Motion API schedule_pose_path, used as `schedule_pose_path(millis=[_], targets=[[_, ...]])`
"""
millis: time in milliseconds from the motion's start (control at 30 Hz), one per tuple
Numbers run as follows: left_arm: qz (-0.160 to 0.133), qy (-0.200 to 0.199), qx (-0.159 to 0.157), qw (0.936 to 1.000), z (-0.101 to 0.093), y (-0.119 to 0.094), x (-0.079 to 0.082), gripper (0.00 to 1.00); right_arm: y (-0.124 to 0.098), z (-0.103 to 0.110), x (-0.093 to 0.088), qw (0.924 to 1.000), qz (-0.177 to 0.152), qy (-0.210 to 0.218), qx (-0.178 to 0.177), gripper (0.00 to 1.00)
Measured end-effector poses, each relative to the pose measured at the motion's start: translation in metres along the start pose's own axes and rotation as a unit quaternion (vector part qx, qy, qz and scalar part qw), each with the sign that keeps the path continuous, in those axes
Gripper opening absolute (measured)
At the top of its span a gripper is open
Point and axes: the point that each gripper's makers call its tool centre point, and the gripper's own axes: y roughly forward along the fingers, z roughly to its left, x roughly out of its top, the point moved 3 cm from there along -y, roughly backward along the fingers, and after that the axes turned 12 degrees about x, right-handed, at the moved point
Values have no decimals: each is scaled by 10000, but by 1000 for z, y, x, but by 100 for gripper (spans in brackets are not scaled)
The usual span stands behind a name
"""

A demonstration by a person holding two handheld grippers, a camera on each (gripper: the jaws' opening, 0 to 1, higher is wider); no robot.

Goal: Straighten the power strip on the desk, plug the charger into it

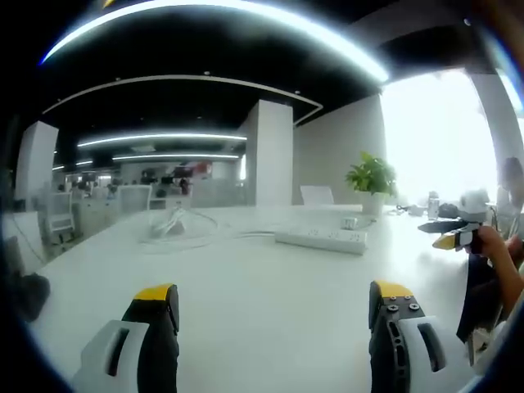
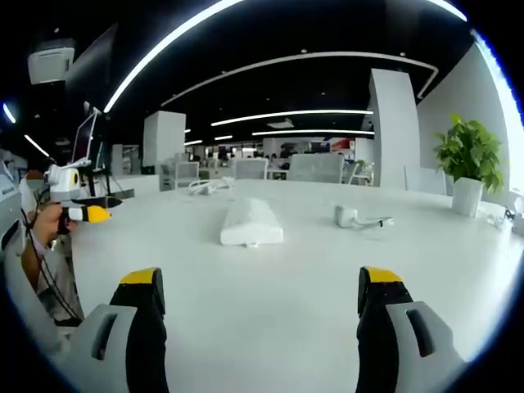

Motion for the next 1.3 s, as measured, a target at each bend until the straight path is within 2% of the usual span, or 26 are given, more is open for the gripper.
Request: schedule_pose_path(millis=[833,1067,1300], targets=[[-21,-38,-9,10000,1,-2,-1,99,0,2,8,9999,-18,-154,-14,98],[-33,-42,-18,10000,1,-2,0,99,-2,1,19,9989,-224,-387,-137,98],[-40,-45,-35,10000,1,-1,0,99,-3,-4,41,9965,-426,-668,-264,100]])
